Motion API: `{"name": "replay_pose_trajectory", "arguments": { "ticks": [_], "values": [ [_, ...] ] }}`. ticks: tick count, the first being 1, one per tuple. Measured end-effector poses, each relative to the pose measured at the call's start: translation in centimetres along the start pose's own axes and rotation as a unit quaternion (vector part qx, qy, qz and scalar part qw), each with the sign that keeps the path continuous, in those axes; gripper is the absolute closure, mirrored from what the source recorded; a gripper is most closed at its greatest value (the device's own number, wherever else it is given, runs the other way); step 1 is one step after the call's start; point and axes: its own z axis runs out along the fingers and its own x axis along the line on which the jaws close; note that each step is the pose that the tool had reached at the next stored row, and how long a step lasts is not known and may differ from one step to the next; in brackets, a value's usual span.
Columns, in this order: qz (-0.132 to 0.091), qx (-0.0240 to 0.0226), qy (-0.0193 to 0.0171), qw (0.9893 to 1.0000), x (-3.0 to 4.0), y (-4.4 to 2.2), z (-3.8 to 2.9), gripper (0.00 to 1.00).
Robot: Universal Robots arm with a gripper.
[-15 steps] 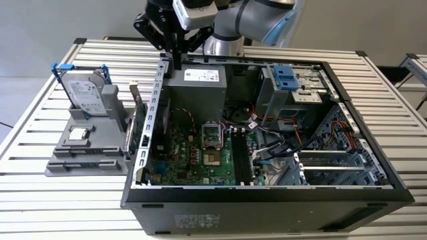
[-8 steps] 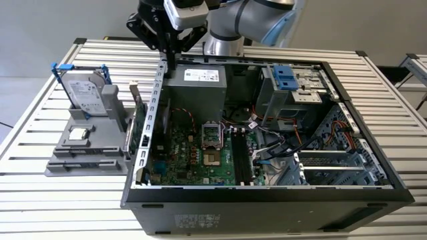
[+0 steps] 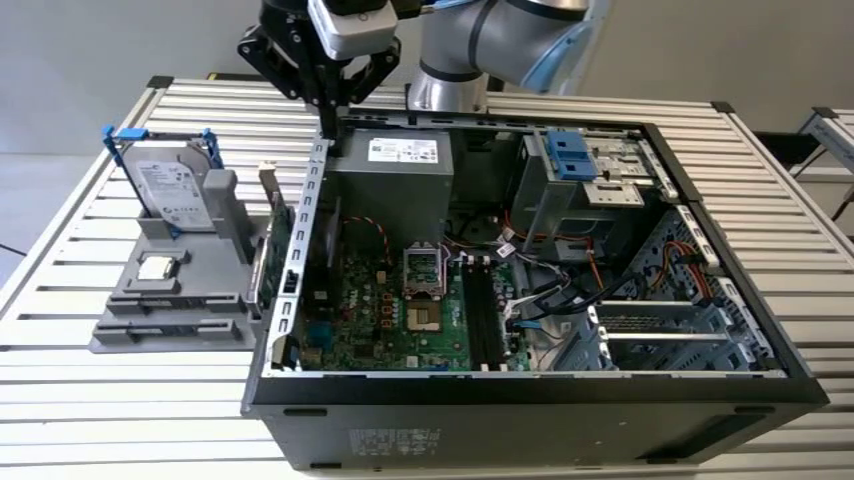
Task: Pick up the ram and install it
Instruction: 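Reach for the ram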
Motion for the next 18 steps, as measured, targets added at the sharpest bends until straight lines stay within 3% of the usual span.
{"name": "replay_pose_trajectory", "arguments": {
  "ticks": [18],
  "values": [
    [0.000,0.0000,0.0000,1.0000,3.08,-0.22,-0.04,1.00]
  ]
}}
